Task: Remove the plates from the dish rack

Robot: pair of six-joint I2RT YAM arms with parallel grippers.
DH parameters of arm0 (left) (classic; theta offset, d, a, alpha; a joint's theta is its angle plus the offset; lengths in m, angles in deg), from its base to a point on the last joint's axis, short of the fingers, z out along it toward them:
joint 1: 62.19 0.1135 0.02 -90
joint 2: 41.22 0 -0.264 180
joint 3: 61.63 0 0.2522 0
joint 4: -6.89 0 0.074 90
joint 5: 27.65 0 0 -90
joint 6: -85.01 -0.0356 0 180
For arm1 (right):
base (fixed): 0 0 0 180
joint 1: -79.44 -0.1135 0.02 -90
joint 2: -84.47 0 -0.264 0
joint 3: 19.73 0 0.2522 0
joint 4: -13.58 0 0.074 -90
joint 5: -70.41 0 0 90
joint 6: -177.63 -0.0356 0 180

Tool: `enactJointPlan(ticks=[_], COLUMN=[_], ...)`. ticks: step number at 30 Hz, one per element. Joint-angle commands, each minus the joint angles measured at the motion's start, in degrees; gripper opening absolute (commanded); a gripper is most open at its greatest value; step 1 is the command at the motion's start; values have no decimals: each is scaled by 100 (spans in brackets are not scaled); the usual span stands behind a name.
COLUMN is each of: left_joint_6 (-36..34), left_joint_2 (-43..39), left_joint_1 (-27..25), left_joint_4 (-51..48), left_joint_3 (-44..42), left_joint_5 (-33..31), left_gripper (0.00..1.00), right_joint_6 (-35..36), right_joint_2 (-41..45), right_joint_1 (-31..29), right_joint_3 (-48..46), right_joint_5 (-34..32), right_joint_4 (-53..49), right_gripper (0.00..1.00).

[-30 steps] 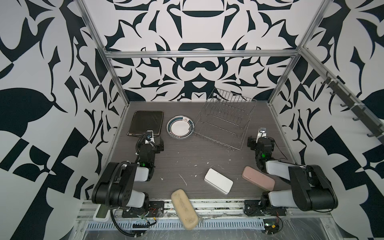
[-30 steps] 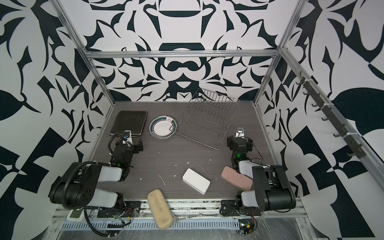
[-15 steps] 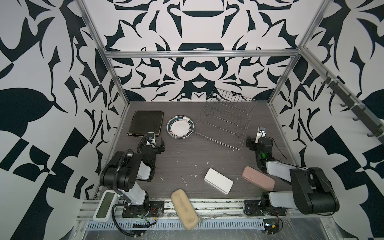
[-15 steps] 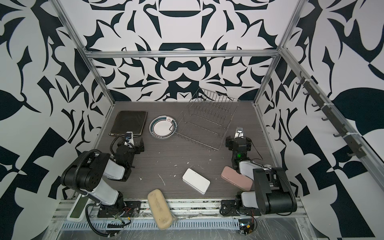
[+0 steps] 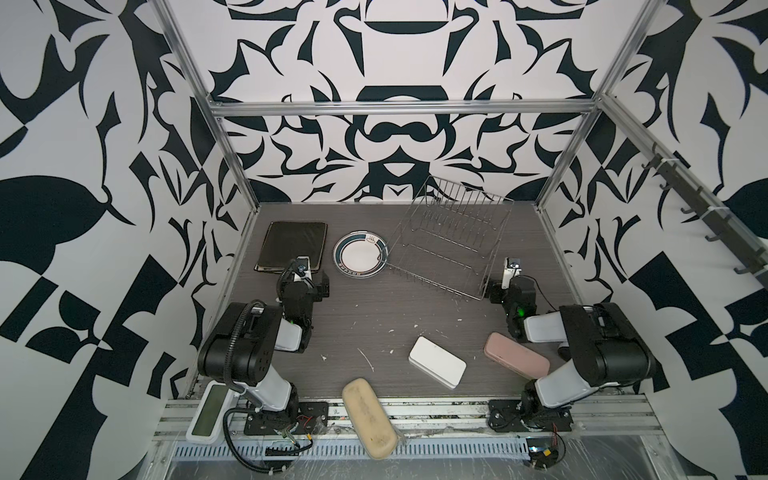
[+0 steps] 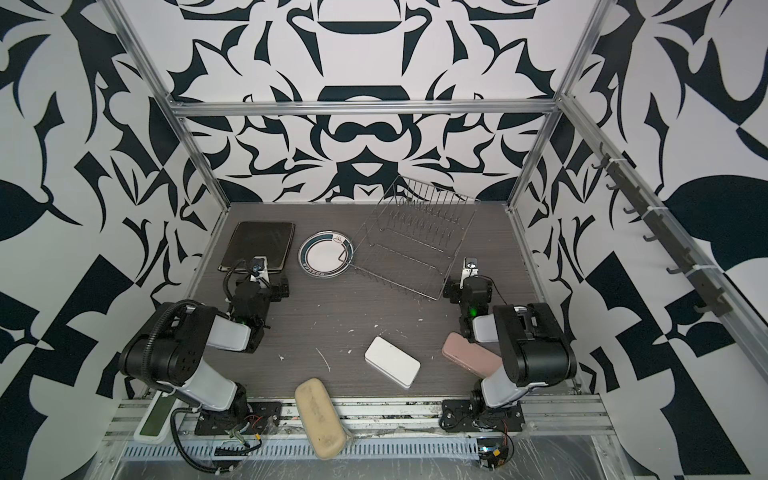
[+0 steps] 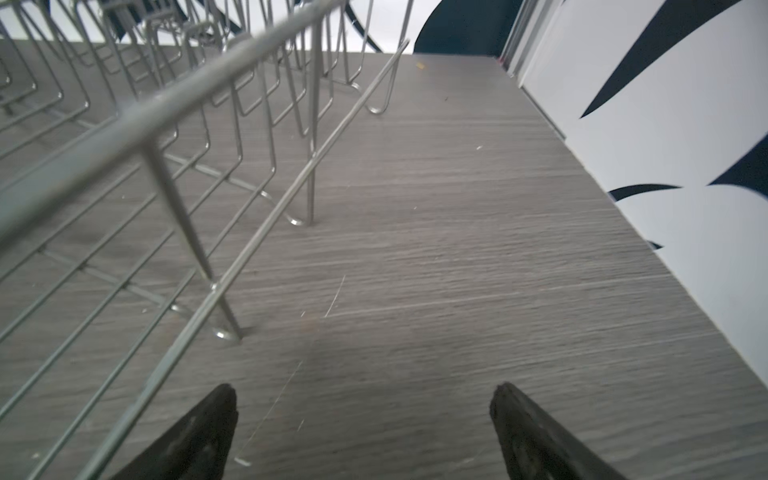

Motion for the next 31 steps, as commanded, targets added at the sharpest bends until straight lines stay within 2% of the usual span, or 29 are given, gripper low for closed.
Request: enactJointPlan(ticks=[1, 31], left_joint_6=[70, 81], left_joint_2=[-125, -126], left_joint_1=[11, 25], left_joint_4=[-498, -491], left_joint_3=[217, 216], left_joint_5=[-91, -81], left_gripper=[99, 99], right_joint_6=[31, 71], right_joint_2=[54, 42], right_joint_1=[-9, -7], right_joint_3=[55, 110], right_joint_5=[254, 376], right_joint_4=[454, 359], right_gripper=[99, 99])
